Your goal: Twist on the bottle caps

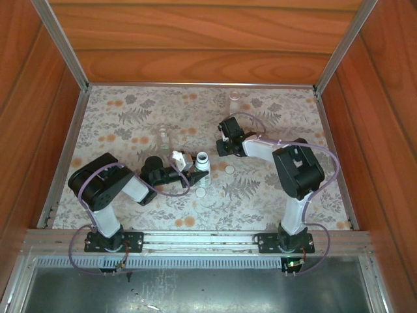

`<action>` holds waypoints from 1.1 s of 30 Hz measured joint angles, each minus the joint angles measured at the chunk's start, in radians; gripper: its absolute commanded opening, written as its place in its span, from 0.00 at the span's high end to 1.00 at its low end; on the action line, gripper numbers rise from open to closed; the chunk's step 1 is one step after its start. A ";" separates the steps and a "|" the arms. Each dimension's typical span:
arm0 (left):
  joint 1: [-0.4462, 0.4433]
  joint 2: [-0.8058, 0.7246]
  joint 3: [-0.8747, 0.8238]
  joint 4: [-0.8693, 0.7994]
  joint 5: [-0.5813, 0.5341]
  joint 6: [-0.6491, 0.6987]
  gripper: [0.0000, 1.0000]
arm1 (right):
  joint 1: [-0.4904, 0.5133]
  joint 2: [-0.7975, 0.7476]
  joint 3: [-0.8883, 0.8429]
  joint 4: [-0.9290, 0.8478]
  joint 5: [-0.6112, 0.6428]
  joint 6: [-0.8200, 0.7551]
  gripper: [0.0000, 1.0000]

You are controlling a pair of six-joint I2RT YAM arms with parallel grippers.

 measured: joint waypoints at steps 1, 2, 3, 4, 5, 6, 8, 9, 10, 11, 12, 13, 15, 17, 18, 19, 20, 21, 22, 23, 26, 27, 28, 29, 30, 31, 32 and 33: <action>0.000 0.000 0.000 0.000 0.000 0.000 0.41 | 0.000 -0.020 0.000 -0.010 -0.003 0.000 0.55; 0.000 0.000 0.000 0.000 0.000 0.000 0.41 | 0.000 -0.038 0.000 -0.017 -0.005 0.000 0.55; 0.000 0.000 0.000 0.000 0.000 0.000 0.41 | 0.001 -0.060 0.000 -0.027 -0.007 0.000 0.55; 0.000 0.000 0.000 0.000 0.000 0.001 0.41 | 0.003 -0.084 0.000 -0.041 -0.011 0.000 0.55; 0.000 0.000 0.000 0.000 0.000 0.001 0.41 | 0.005 -0.104 0.000 -0.055 -0.016 0.000 0.55; 0.000 0.000 0.000 0.000 0.000 0.002 0.41 | 0.006 -0.126 0.000 -0.071 -0.023 0.000 0.55; 0.000 0.000 0.000 0.000 0.000 0.003 0.41 | 0.012 -0.163 0.005 -0.112 -0.039 -0.002 0.55; 0.000 0.000 0.000 0.000 0.000 0.004 0.41 | 0.013 -0.177 0.012 -0.137 -0.048 -0.003 0.55; 0.000 0.000 0.000 0.000 0.000 0.004 0.41 | 0.018 -0.193 0.021 -0.166 -0.055 -0.005 0.55; 0.000 0.000 0.000 0.000 0.000 0.005 0.41 | 0.019 -0.206 0.029 -0.188 -0.059 -0.008 0.55; 0.000 0.000 0.000 0.000 0.000 0.006 0.41 | 0.024 -0.225 0.039 -0.216 -0.065 -0.011 0.55; 0.000 0.000 0.000 0.000 0.000 0.008 0.41 | 0.028 -0.243 0.052 -0.243 -0.069 -0.015 0.55; 0.000 0.000 0.000 0.000 0.000 0.009 0.41 | 0.039 -0.279 0.077 -0.283 -0.075 -0.021 0.54; 0.000 0.000 0.000 0.000 0.000 0.011 0.41 | 0.051 -0.311 0.100 -0.312 -0.078 -0.026 0.55; 0.000 0.000 0.000 0.000 0.000 0.012 0.41 | 0.059 -0.327 0.112 -0.328 -0.079 -0.028 0.55; 0.000 0.000 0.000 0.000 0.000 0.013 0.41 | 0.066 -0.342 0.126 -0.344 -0.080 -0.031 0.55; 0.000 0.000 0.000 0.000 0.000 0.014 0.41 | 0.072 -0.352 0.135 -0.354 -0.082 -0.034 0.55; 0.000 0.000 0.000 0.000 0.000 0.015 0.41 | 0.079 -0.364 0.146 -0.366 -0.084 -0.038 0.55; 0.000 0.000 0.000 0.000 0.000 0.015 0.41 | 0.086 -0.374 0.156 -0.376 -0.087 -0.041 0.54; 0.000 0.000 0.000 0.000 0.000 0.015 0.41 | 0.092 -0.381 0.166 -0.387 -0.091 -0.043 0.54; 0.000 0.000 0.000 0.000 0.000 0.016 0.41 | 0.114 -0.398 0.192 -0.420 -0.108 -0.050 0.55; 0.000 0.000 0.000 0.000 0.000 0.016 0.41 | 0.124 -0.401 0.204 -0.431 -0.116 -0.053 0.55; 0.000 0.000 0.000 0.000 0.000 0.016 0.41 | 0.132 -0.401 0.216 -0.444 -0.123 -0.056 0.56; 0.000 0.000 0.000 0.000 0.000 0.016 0.41 | 0.140 -0.401 0.225 -0.453 -0.129 -0.060 0.55; 0.000 0.000 0.000 0.000 0.000 0.016 0.41 | 0.150 -0.401 0.236 -0.467 -0.135 -0.063 0.55; 0.000 0.000 0.000 0.000 0.000 0.016 0.41 | 0.160 -0.401 0.248 -0.483 -0.139 -0.066 0.56; 0.000 0.000 0.000 0.000 0.000 0.016 0.41 | 0.171 -0.401 0.259 -0.496 -0.143 -0.068 0.57; 0.000 0.000 0.000 0.000 0.000 0.016 0.41 | 0.182 -0.401 0.273 -0.510 -0.146 -0.071 0.57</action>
